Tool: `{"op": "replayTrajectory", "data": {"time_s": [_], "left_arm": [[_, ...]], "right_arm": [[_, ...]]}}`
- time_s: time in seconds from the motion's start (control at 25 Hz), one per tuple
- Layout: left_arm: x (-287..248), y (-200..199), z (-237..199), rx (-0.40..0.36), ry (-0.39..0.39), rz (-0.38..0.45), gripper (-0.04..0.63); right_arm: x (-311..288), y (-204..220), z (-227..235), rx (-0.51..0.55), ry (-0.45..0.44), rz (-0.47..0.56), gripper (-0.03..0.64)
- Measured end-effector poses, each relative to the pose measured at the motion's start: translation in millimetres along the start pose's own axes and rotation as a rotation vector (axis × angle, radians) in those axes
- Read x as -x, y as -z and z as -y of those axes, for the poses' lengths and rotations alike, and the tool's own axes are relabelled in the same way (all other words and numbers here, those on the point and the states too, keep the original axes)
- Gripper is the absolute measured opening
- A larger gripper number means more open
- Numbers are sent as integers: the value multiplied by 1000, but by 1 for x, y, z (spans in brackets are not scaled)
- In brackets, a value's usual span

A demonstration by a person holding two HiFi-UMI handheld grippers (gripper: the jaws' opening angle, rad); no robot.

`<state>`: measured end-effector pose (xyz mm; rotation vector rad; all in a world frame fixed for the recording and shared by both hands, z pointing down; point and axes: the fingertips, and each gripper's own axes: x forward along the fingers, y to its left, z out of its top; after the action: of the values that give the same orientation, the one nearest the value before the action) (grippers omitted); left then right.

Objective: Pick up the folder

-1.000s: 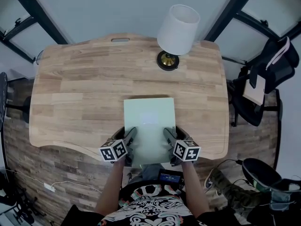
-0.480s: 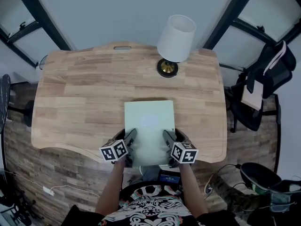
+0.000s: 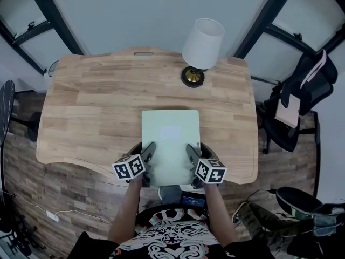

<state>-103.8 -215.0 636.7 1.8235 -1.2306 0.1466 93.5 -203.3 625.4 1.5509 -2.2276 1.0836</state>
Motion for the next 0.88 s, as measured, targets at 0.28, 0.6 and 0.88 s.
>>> {"op": "replayTrajectory", "data": {"time_s": [0.28,0.6,0.88], "left_arm": [[16,-6,12,-19,10,31,275],[33,-9,25,-31,27,60,275],[53,-17,34,-49,38,89,275]], "right_arm": [[16,-7,-10,19,-11,34,256],[34,-13,-20,33,-18,66,256],[49,-19,-34,41,-34,98,256]]}}
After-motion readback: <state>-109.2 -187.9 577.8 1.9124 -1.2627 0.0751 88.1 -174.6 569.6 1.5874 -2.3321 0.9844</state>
